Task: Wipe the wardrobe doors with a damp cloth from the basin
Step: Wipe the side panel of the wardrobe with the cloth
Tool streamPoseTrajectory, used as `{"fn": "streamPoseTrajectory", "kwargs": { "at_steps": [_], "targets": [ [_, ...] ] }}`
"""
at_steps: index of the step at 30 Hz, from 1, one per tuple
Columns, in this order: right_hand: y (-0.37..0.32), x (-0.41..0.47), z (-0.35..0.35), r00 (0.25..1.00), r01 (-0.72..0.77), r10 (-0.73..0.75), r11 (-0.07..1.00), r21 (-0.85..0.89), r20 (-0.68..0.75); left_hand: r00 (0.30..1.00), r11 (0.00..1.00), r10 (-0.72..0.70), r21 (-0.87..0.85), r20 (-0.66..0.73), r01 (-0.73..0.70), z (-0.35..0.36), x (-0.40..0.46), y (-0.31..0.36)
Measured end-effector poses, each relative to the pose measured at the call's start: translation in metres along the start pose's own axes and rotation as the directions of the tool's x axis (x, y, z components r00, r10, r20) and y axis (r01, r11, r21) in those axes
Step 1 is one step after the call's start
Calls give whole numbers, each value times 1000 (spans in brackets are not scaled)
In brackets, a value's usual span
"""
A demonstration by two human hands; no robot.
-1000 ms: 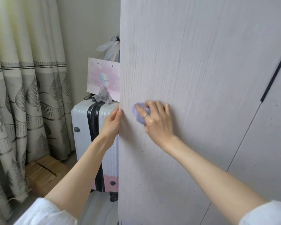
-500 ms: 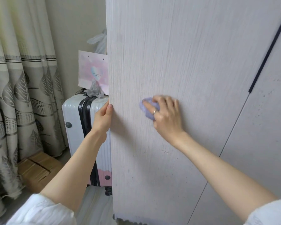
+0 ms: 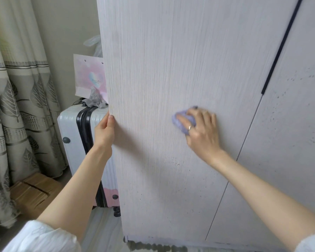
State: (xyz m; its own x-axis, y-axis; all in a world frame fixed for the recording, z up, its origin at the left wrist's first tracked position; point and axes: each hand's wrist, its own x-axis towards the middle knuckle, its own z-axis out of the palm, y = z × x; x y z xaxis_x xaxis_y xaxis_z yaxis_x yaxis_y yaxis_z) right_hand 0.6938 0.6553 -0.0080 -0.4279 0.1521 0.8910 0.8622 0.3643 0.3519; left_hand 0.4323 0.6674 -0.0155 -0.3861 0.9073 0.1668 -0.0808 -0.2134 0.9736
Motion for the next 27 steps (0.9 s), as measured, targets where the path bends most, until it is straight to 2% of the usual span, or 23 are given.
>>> {"fn": "streamPoseTrajectory", "kwargs": {
  "at_steps": [1, 3, 5, 6, 8, 10, 12, 13, 14, 16, 18, 20, 22, 24, 27],
  "targets": [
    [-5, -24, 0, 994, 90, -89, 996, -8, 60, 1000, 1000, -7, -6, -1, 7, 1, -1, 0],
    [-10, -63, -4, 934, 288, -277, 957, -21, 225, 1000, 1000, -20, -12, -11, 20, 2, -3, 2],
    [-4, -72, -11, 875, 390, -363, 921, -21, 320, 999, 1000, -22, -13, -24, 22, 4, -5, 2],
    [1, -64, -13, 877, 390, -361, 920, -31, 317, 999, 1000, -20, -7, -33, 19, 3, -6, 2],
    [15, -38, -16, 943, 275, -253, 958, -77, 215, 999, 1000, -3, 14, -51, 4, 4, -7, 3],
    [33, -9, -23, 998, 19, -13, 996, -92, 66, 998, 999, 27, 46, -65, -24, 6, -8, 3],
    [43, 3, -28, 982, -189, 189, 978, -92, -10, 995, 996, 62, 74, -75, -57, 6, -9, 2],
    [45, -4, -30, 976, -216, 216, 972, -95, -6, 994, 994, 74, 88, -77, -67, 7, -10, 1],
    [43, -18, -30, 982, -183, 186, 979, -91, 25, 993, 992, 82, 104, -79, -74, 6, -10, 0],
    [34, -59, -32, 989, 15, -2, 996, -85, 150, 993, 988, 89, 132, -81, -78, 5, -9, -1],
    [28, -96, -39, 929, 220, -182, 972, -86, 324, 993, 987, 88, 143, -76, -77, 4, -9, -3],
    [37, -104, -45, 885, 285, -231, 956, -77, 403, 992, 987, 93, 141, -85, -81, 5, -9, -4],
    [58, -86, -49, 922, 232, -180, 966, -115, 344, 990, 987, 98, 135, -103, -84, 7, -10, -5],
    [81, -56, -56, 980, 76, -42, 982, -173, 194, 986, 988, 102, 133, -130, -85, 11, -12, -4],
    [98, -32, -63, 986, -150, 163, 966, -211, 44, 979, 990, 111, 101, -169, -95, 17, -14, -5]
  ]
}}
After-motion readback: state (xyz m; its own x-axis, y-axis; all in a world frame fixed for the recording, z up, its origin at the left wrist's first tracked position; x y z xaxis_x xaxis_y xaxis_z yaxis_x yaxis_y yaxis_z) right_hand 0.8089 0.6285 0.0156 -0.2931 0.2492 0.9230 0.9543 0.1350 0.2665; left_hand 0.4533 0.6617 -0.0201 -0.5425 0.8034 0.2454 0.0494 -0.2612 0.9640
